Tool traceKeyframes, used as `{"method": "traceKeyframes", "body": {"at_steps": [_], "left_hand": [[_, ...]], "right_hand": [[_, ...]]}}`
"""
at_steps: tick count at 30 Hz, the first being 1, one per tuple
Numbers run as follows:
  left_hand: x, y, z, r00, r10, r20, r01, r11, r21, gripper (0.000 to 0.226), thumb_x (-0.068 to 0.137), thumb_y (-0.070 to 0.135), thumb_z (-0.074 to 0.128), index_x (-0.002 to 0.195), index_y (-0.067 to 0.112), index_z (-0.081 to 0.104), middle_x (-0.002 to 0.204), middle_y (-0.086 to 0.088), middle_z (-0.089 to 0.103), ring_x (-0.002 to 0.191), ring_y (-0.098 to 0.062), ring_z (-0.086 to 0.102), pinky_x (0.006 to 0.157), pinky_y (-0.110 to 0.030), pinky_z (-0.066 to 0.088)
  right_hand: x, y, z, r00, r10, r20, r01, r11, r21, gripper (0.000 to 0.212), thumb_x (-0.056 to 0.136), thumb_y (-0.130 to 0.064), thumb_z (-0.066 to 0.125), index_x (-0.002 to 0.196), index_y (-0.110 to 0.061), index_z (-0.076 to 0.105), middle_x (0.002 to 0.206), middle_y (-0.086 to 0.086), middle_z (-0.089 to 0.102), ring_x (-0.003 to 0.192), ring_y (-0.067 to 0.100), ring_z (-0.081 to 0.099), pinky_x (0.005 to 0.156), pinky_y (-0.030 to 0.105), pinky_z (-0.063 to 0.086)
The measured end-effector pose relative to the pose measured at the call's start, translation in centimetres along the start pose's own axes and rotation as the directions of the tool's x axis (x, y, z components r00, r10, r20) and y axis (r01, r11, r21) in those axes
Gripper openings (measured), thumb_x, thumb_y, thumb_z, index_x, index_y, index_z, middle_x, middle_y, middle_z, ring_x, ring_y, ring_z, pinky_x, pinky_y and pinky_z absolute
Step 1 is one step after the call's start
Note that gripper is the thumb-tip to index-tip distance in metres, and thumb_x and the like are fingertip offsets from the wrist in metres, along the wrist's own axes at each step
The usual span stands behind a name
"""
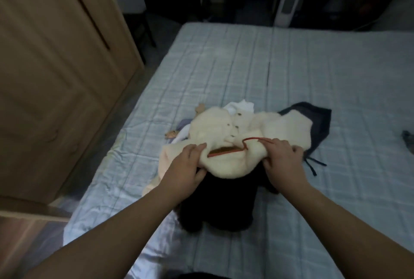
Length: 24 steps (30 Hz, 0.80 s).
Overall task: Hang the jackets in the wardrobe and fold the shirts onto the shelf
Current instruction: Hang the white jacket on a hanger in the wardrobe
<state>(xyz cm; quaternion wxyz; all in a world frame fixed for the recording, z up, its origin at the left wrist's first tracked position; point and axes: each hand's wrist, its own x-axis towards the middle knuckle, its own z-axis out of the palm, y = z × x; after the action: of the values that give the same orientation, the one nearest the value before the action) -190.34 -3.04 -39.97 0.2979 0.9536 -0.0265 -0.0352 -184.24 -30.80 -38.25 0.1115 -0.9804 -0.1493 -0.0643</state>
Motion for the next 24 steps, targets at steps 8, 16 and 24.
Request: {"method": "traceKeyframes", "body": {"at_steps": [8, 16, 24], "left_hand": [[2.3, 7.8, -11.5, 0.961, 0.026, -0.276, -0.054, 0.994, -0.095, 0.026, 0.095, 0.028, 0.047, 0.12, 0.029, 0.052, 0.108, 0.007, 0.06, 0.097, -0.017, 0.058, 0.073, -0.026, 0.035], [4.1, 14.1, -22.9, 0.918, 0.232, -0.323, -0.174, 0.965, 0.198, 0.018, 0.098, 0.03, 0.048, 0.116, 0.031, 0.045, 0.107, -0.003, 0.065, 0.098, -0.029, 0.062, 0.081, -0.041, 0.048], [5.3, 19.9, -32.3, 0.854, 0.345, -0.389, -0.291, 0.937, 0.192, 0.024, 0.099, 0.027, 0.048, 0.117, 0.042, 0.046, 0.103, 0.008, 0.065, 0.094, -0.011, 0.061, 0.08, -0.036, 0.051]], "right_hand": [[4.2, -1.7, -12.3, 0.989, -0.127, -0.072, 0.139, 0.969, 0.206, 0.033, 0.08, -0.03, 0.053, 0.112, -0.036, 0.05, 0.1, -0.008, 0.069, 0.1, 0.023, 0.063, 0.084, 0.036, 0.036], [7.0, -2.4, -22.4, 0.982, -0.186, -0.041, 0.191, 0.957, 0.219, 0.029, 0.084, -0.042, 0.048, 0.112, -0.035, 0.051, 0.105, -0.004, 0.071, 0.102, 0.025, 0.065, 0.077, 0.036, 0.05], [7.8, -4.9, -31.7, 0.965, -0.252, -0.066, 0.261, 0.933, 0.248, 0.036, 0.088, -0.045, 0.053, 0.124, -0.053, 0.051, 0.112, -0.019, 0.069, 0.104, 0.005, 0.064, 0.088, 0.034, 0.052]]}}
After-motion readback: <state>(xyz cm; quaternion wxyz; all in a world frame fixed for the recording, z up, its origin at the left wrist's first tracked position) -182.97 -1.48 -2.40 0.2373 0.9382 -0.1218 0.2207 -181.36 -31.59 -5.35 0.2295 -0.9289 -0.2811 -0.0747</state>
